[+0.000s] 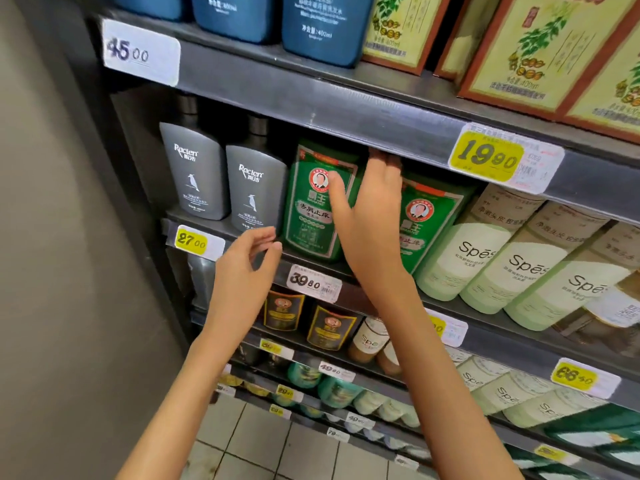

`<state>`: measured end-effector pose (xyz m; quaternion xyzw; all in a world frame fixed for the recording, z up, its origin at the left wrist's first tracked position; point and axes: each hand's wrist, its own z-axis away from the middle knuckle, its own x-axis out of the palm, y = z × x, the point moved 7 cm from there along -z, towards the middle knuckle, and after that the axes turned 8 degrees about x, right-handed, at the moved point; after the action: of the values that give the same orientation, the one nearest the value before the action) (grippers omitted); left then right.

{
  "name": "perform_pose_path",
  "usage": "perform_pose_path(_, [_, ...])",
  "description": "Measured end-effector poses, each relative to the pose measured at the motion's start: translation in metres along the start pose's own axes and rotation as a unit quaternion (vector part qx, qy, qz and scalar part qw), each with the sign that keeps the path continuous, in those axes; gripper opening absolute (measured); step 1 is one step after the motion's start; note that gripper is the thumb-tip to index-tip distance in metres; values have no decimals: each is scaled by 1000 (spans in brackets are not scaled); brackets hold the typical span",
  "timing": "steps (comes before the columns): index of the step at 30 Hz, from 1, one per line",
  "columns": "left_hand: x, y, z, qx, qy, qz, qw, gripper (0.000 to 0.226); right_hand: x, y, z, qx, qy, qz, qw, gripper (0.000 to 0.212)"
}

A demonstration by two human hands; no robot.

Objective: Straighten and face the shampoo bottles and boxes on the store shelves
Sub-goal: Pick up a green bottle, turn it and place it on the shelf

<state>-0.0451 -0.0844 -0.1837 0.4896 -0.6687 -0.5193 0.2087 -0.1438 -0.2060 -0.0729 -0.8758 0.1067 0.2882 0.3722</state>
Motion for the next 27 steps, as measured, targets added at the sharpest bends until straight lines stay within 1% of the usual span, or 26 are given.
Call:
perform_pose_path(4, [-5,-5,-1,-11,-2,5,1000,23,19,4,-7,12,-62,81,995,35])
perform_pose_path(7, [-9,-8,-3,-14,4,-1,1000,23,20,2,-9,20,-60,71,995,32])
perform_pose_path(11, [-11,-9,-8,-15,15,6,1000,22,24,2,-16,32,-75,101,992,40])
perform_pose_path(14, [-12,-10,-12,-12,18,13,1000,22,23,0,-20,30,-57,126,990,49])
perform_pose_path(16, [-14,-11,-13,-11,18,16,1000,22,20,-3,-21,31,-34,148,988,59])
perform_pose_path(18, [-14,-12,-14,-11,16,20,1000,22,18,-4,-20,41,-5,163,986,63])
perform_pose_path(20, [-15,-13,-15,-13,13,23,1000,22,18,-6,-17,63,25,150,986,57])
perform_pose_path(21, [-14,-13,-15,-14,12,24,1000,22,18,-6,-14,75,46,134,987,57])
perform_pose_path(22, [-15,-13,-15,-14,12,25,1000,22,17,-7,-9,79,79,110,988,59])
perform_pose_path(24, [-15,-13,-15,-9,12,23,1000,22,12,-8,4,73,157,26,984,59])
perform_pose_path(25, [-15,-12,-15,-6,12,21,1000,21,13,-6,11,78,178,-21,981,61])
perform_pose_path(26, [-15,-12,-15,-3,11,19,1000,22,18,-2,19,91,179,-69,977,68])
perform_pose_path(27, [-15,-12,-14,-1,9,17,1000,22,26,5,26,117,167,-114,972,80])
